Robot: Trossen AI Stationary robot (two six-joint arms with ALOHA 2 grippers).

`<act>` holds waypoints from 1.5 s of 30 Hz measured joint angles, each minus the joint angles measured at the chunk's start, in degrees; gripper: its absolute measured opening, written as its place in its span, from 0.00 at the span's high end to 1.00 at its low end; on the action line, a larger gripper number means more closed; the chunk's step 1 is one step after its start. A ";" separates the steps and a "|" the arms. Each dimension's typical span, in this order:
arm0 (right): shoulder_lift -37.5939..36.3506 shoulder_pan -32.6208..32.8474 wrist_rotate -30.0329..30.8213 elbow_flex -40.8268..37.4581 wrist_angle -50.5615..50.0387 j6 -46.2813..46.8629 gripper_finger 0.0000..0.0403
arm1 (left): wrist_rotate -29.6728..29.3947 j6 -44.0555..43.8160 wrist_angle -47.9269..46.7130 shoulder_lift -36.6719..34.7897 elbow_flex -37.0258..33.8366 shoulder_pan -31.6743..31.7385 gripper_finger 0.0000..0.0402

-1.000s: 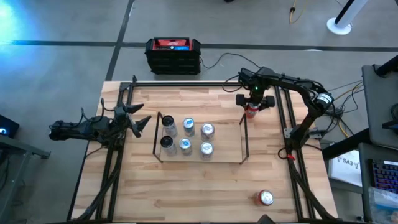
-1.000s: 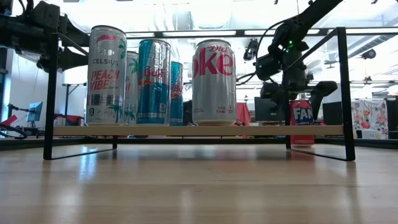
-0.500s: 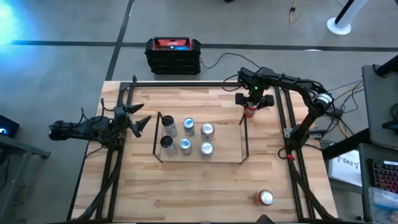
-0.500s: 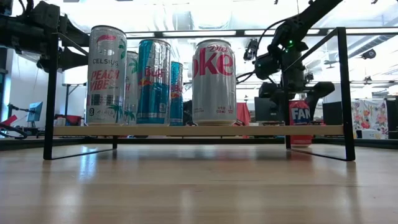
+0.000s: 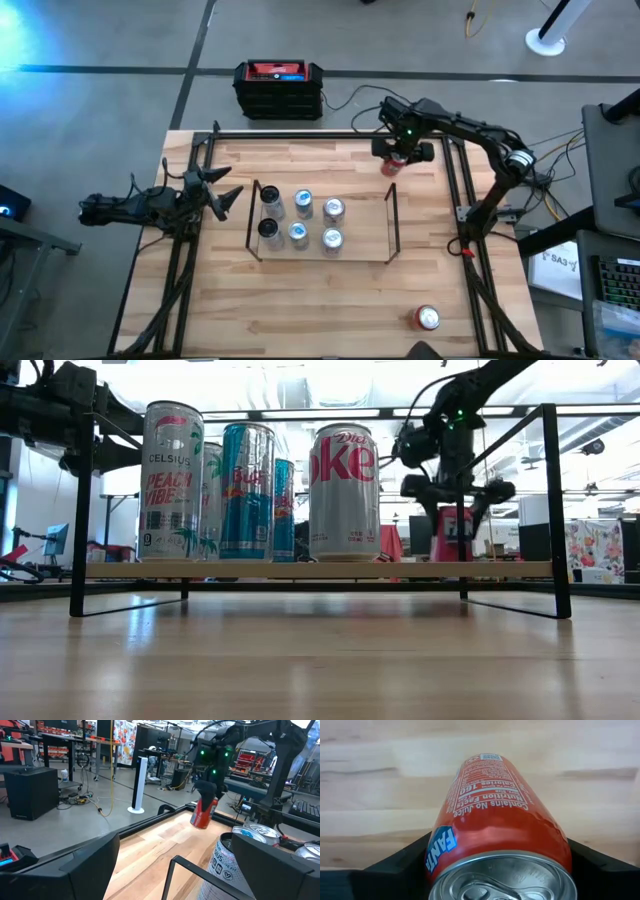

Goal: Place canned beverage on shelf
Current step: Put the top red soda can on the shelf

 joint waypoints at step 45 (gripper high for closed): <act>12.09 19.75 3.85 25.04 -17.37 6.91 0.29 | 0.00 0.01 -0.01 0.00 0.00 -0.02 0.08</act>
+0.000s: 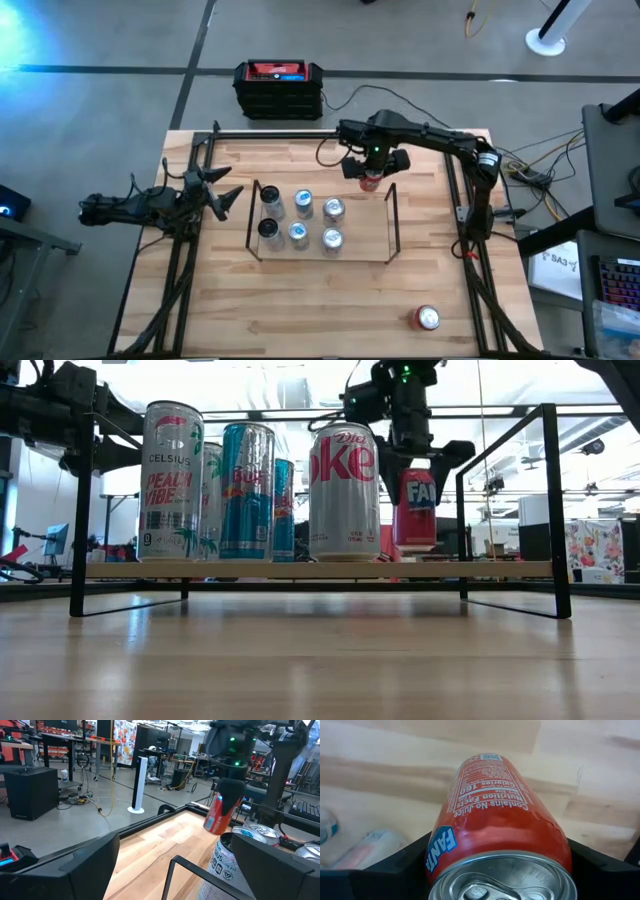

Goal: Place canned beverage on shelf
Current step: Put the top red soda can on the shelf

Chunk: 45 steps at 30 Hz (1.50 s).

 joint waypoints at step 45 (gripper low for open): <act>-0.10 15.24 -3.04 -2.96 1.42 14.54 0.28 | 0.00 0.01 -0.01 0.00 0.00 0.02 0.08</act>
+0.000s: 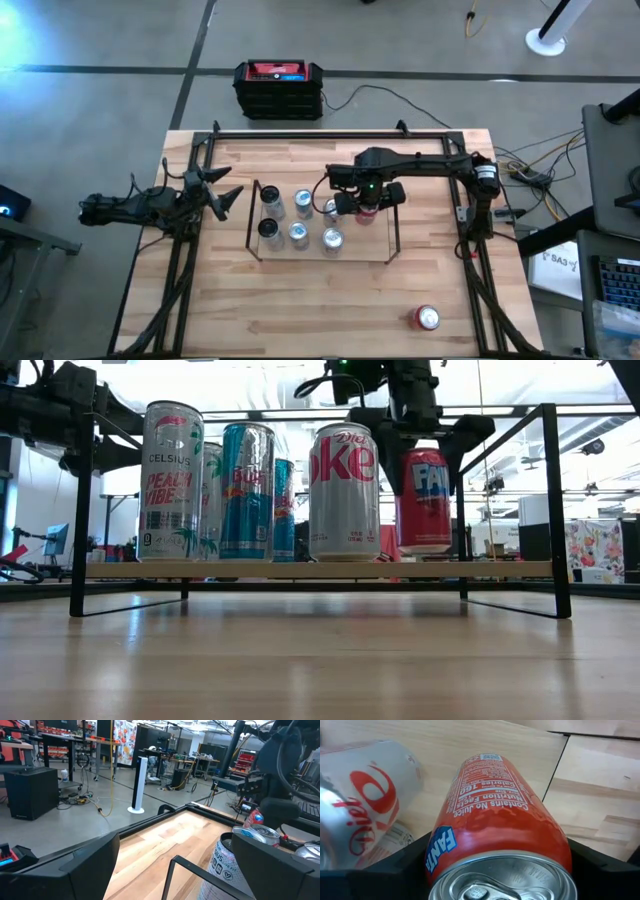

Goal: Place canned beverage on shelf
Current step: Put the top red soda can on the shelf

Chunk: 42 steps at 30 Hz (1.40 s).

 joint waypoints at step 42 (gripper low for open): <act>-0.07 -1.22 0.00 -3.90 4.13 -3.01 0.25 | 0.00 -0.02 -0.01 0.00 0.00 0.00 0.08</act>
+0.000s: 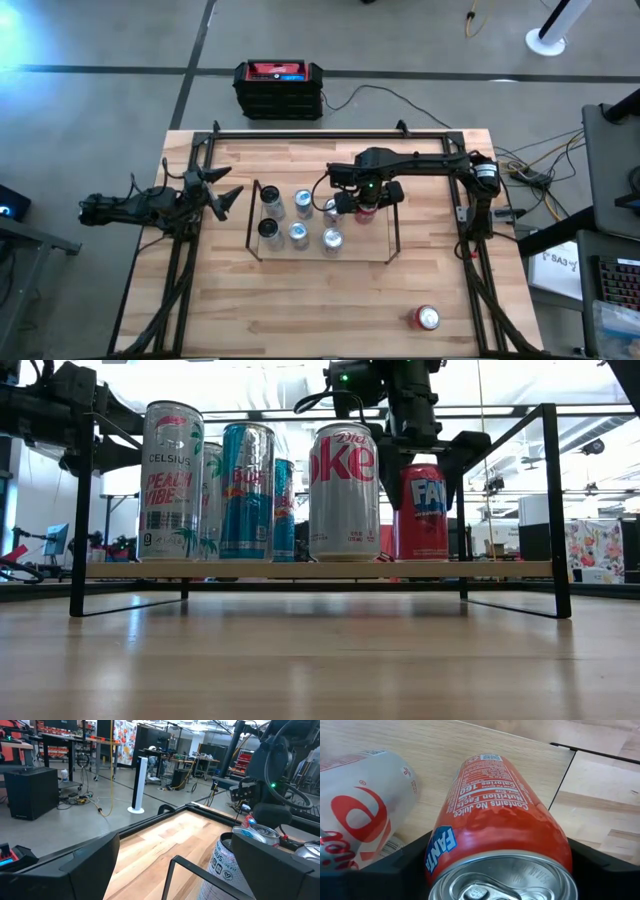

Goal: Place canned beverage on shelf
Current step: Put the top red soda can on the shelf, then put the red soda can on the shelf aligned with the red soda can

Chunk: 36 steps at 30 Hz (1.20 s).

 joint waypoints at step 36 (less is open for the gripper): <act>-8.97 0.35 -3.08 -0.09 -3.55 -4.35 0.05 | 0.00 0.00 0.01 0.00 0.00 0.01 0.08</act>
